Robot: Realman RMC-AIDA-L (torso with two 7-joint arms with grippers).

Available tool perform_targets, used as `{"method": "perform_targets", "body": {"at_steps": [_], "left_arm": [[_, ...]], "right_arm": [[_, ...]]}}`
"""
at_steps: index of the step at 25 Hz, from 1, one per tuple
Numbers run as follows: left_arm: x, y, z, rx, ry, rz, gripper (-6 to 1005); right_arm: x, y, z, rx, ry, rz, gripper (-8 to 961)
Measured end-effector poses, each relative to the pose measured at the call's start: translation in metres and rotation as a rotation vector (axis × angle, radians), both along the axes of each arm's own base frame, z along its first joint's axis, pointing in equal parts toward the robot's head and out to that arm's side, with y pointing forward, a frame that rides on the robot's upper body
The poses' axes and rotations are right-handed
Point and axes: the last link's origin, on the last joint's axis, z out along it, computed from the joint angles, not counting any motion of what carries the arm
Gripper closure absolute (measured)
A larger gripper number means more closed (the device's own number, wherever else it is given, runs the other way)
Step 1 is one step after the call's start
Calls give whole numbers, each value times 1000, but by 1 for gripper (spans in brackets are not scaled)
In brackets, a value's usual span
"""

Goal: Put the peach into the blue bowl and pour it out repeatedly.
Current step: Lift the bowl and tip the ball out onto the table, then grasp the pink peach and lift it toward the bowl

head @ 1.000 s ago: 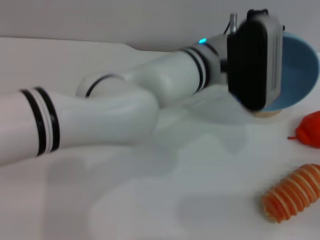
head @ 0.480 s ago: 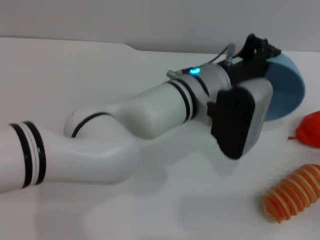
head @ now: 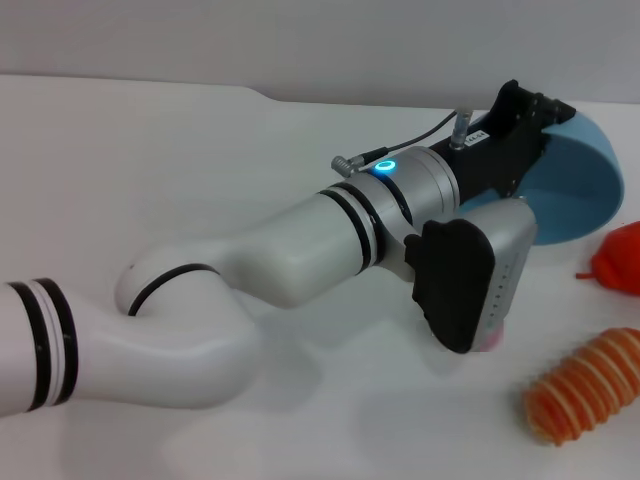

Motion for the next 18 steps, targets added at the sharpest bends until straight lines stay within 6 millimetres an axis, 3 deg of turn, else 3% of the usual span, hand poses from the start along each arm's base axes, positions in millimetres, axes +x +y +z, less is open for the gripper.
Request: {"method": "perform_targets", "body": {"at_steps": [6, 13, 15, 18], "left_arm": [[1, 15, 9, -47, -163, 184, 1000], [-3, 40, 22, -156, -435, 495, 1000], [-13, 52, 31, -222, -626, 701, 1000], [-20, 54, 32, -241, -680, 769, 1000]], "right_arm": [[-7, 6, -3, -91, 66, 39, 469], [-36, 24, 14, -518, 145, 149, 469], [-45, 31, 12, -618, 147, 155, 469], [-58, 42, 1, -760, 123, 154, 470]]}}
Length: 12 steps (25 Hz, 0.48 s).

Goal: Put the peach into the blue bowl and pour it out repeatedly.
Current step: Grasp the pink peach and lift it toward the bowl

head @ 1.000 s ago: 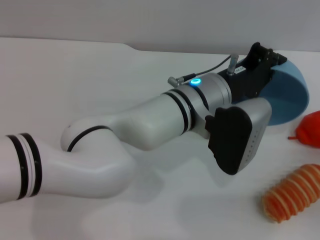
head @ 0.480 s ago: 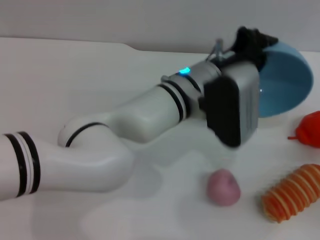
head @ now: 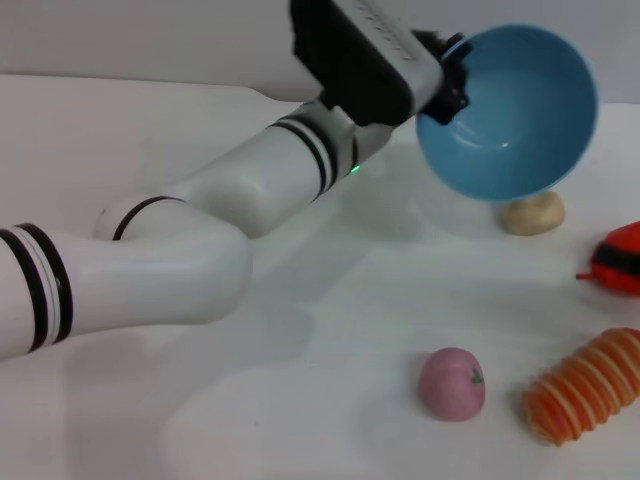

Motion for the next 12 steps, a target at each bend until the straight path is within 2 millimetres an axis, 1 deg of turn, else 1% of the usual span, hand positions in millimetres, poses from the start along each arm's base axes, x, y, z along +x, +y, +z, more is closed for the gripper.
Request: {"method": "perform_targets", "body": {"at_steps": [1, 4, 7, 9, 11, 12], "left_arm": [[-9, 1, 0, -27, -45, 68, 999], [-20, 0, -2, -62, -88, 146, 999], [-31, -3, -2, -74, -118, 200, 999], [-39, -7, -3, -75, -130, 227, 999], [-44, -10, -3, -71, -135, 236, 1000], [-46, -12, -3, -69, -138, 240, 1000]], "right_arm": [[-3, 4, -4, -31, -16, 5, 470], [-16, 17, -22, -124, -62, 27, 470], [-33, 31, -49, -217, -110, 70, 470], [-39, 36, -66, -266, -155, 76, 470], [-43, 39, -83, -313, -204, 88, 470], [-45, 39, -88, -330, -218, 95, 470]]}}
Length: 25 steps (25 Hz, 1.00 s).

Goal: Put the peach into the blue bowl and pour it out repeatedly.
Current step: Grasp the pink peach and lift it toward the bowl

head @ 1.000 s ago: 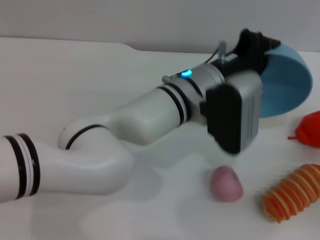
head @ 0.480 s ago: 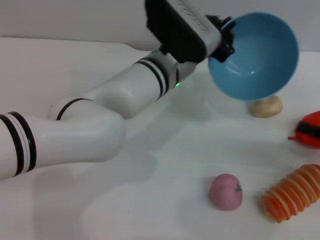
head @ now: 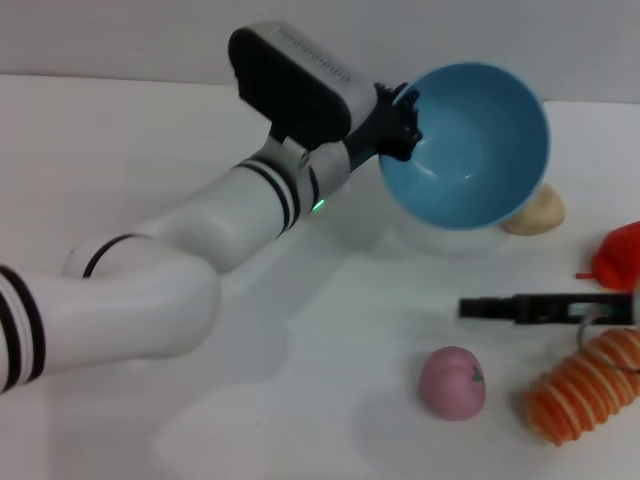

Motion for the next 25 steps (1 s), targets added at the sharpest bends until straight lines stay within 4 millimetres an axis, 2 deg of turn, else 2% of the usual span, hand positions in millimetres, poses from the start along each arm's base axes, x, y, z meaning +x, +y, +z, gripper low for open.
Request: {"method": "perform_targets", "body": {"at_steps": [3, 11, 17, 25], "left_arm": [[-6, -3, 0, 3, -4, 17, 1000], [-12, -6, 0, 3, -9, 34, 999], [-12, -6, 0, 2, -6, 32, 1000], [-14, -7, 0, -1, -2, 38, 999]], "right_arm": [[-6, -2, -12, -50, -24, 26, 471], [-11, -13, -28, -119, 6, 14, 471], [-12, -19, -31, -141, 21, 14, 472], [-9, -19, -28, -142, 14, 16, 585]]}}
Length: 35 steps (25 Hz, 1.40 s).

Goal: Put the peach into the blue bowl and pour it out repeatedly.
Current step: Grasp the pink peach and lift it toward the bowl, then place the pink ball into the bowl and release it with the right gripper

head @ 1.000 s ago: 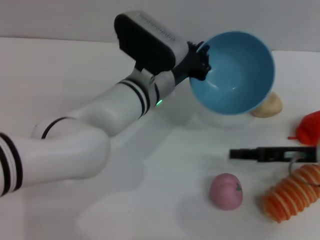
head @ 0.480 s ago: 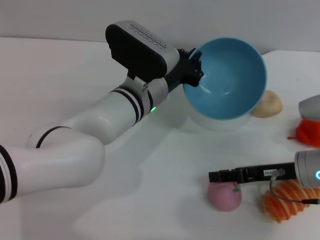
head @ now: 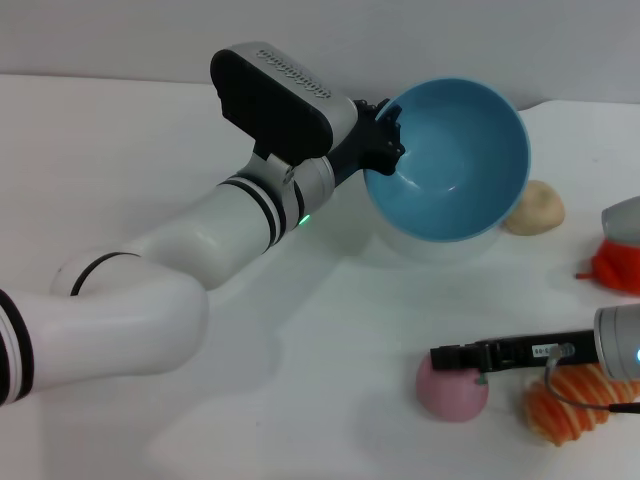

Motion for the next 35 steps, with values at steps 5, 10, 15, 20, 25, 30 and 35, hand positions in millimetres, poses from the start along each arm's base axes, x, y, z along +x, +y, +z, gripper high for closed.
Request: {"method": "perform_targets", "body": {"at_steps": [5, 10, 15, 20, 25, 30, 35], "left_arm": [[-2, 0, 0, -4, 4, 5, 999], [-5, 2, -2, -34, 25, 28, 1000], [-6, 9, -6, -134, 72, 97, 1000], [-7, 7, -12, -202, 104, 126, 1000], [-7, 6, -13, -205, 102, 130, 999], [-5, 7, -13, -203, 99, 126, 999], [-3, 6, -15, -207, 104, 115, 999]], "right_arm": [[-9, 4, 7, 10, 41, 58, 782], [-38, 10, 31, 62, 208, 207, 890], [-58, 32, 77, 224, 256, 320, 906], [-63, 49, 100, 323, 199, 337, 906], [-50, 55, 91, 353, 148, 274, 907], [-41, 57, 81, 378, 111, 284, 906], [-40, 60, 78, 408, 91, 306, 801]]}}
